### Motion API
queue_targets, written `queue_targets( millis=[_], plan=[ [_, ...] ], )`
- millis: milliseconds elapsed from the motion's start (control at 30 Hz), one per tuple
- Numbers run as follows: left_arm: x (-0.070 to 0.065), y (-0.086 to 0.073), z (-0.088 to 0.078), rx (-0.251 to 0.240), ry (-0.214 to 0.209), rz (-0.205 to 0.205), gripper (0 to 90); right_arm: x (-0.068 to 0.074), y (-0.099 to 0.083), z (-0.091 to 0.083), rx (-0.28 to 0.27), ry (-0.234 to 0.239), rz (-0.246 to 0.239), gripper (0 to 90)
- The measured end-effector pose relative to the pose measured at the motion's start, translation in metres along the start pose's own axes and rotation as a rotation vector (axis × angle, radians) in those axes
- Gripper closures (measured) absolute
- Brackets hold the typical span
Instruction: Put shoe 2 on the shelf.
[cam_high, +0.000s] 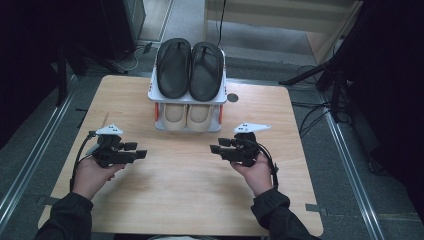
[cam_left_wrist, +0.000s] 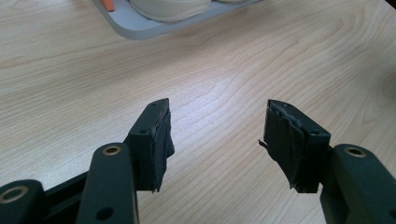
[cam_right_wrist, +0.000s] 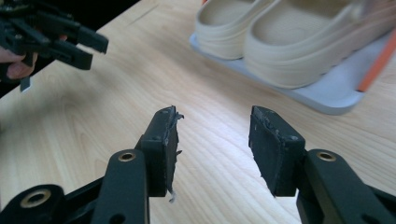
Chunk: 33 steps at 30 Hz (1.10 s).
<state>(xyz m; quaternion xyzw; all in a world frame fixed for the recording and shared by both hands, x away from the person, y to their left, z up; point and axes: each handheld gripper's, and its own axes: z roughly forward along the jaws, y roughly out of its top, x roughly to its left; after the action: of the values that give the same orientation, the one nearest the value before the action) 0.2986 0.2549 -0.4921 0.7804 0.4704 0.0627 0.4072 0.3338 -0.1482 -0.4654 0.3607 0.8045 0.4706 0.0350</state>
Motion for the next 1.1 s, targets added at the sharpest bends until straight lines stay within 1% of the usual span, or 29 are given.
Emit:
queue_targets(
  millis=[100,133,167,233,333,367,433,533,600,667,733,833,933,1033,1100],
  plan=[
    [0.0,0.0,0.0,0.003,0.0,-0.001,42.1,-0.007,-0.006,-0.004,-0.001,-0.012,0.028,52.6],
    [0.0,0.0,0.0,0.002,-0.002,-0.002,42.1,-0.009,-0.008,-0.005,0.006,-0.019,0.031,52.4],
    [0.0,0.0,0.0,0.003,0.0,0.001,42.1,-0.011,-0.009,-0.005,0.01,-0.03,0.023,52.4],
    [-0.001,0.0,0.0,0.002,-0.001,-0.001,42.0,-0.014,-0.014,-0.007,-0.005,-0.042,0.019,52.4],
    [-0.001,0.0,0.001,0.007,-0.001,0.002,41.9,-0.02,-0.019,-0.009,-0.004,-0.053,0.036,52.3],
    [-0.001,0.0,0.001,0.007,-0.002,0.002,42.0,-0.022,-0.021,-0.01,-0.003,-0.057,0.049,52.3],
    [-0.001,0.0,0.001,0.009,-0.001,0.007,41.9,-0.024,-0.022,-0.012,0.004,-0.067,0.055,52.0],
    [-0.001,0.0,0.0,0.008,-0.006,0.005,41.9,-0.028,-0.024,-0.015,-0.003,-0.091,0.055,51.3],
    [-0.001,0.0,0.001,0.01,-0.005,0.006,41.9,-0.031,-0.027,-0.019,-0.027,-0.099,0.071,51.3],
    [-0.002,0.0,0.002,0.014,-0.005,0.01,41.8,-0.035,-0.029,-0.021,-0.031,-0.116,0.085,51.3],
    [-0.001,0.001,0.003,0.022,-0.021,0.01,41.6,-0.037,-0.029,-0.023,-0.037,-0.138,0.09,51.3],
    [-0.002,0.001,0.004,0.028,-0.017,0.014,41.2,-0.041,-0.031,-0.024,-0.043,-0.145,0.104,50.9],
    [-0.001,0.001,0.004,0.033,-0.023,0.01,40.7,-0.045,-0.033,-0.022,-0.032,-0.149,0.114,50.3],
    [-0.001,0.001,0.005,0.034,-0.018,0.005,40.3,-0.049,-0.034,-0.02,-0.029,-0.141,0.139,50.3],
    [0.0,0.001,0.005,0.036,-0.017,0.003,40.3,-0.049,-0.034,-0.02,-0.028,-0.141,0.136,50.3]
  ],
)
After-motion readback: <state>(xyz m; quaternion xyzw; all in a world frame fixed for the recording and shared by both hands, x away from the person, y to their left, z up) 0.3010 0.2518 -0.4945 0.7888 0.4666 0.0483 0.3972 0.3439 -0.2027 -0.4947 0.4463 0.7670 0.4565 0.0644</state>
